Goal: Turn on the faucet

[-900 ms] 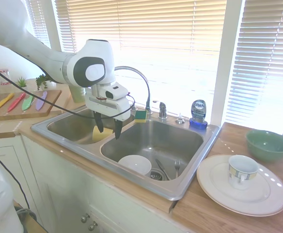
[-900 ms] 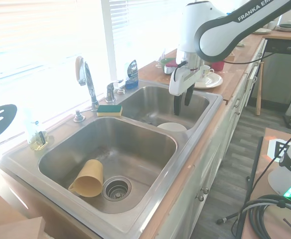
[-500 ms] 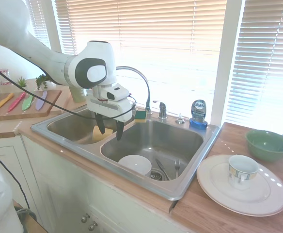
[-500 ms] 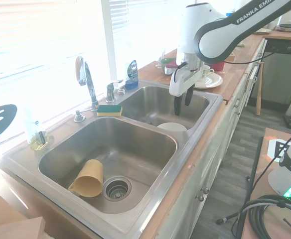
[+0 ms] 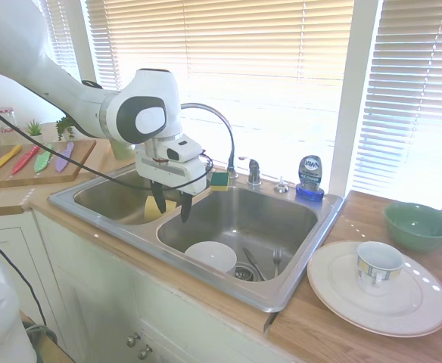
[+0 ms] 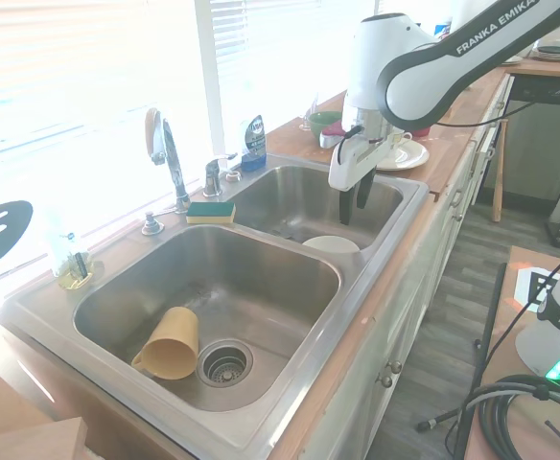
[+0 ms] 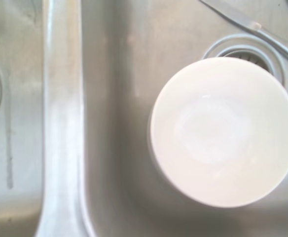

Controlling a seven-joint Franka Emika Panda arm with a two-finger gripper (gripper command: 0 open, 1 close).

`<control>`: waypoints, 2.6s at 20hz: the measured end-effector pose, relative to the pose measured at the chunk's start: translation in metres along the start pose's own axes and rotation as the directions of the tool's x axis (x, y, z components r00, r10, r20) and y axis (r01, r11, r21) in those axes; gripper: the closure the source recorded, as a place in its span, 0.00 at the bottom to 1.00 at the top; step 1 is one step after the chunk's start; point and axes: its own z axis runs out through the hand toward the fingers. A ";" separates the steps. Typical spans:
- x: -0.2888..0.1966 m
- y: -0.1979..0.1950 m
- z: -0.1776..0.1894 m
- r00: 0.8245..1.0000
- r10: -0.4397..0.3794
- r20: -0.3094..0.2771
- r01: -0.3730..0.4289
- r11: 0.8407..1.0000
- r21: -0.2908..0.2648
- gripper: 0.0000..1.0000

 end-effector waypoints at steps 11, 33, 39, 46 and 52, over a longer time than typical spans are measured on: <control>0.032 -0.034 -0.006 0.999 0.024 -0.046 -0.022 0.999 0.042 1.00; 0.182 -0.220 -0.011 0.989 0.111 -0.100 -0.104 0.992 0.064 1.00; 0.192 -0.237 -0.016 0.985 0.130 -0.112 -0.122 0.990 0.076 1.00; 0.186 -0.249 -0.026 0.985 0.119 -0.128 -0.106 0.989 0.101 1.00; 0.178 -0.255 -0.025 0.986 0.107 -0.128 -0.095 0.990 0.100 1.00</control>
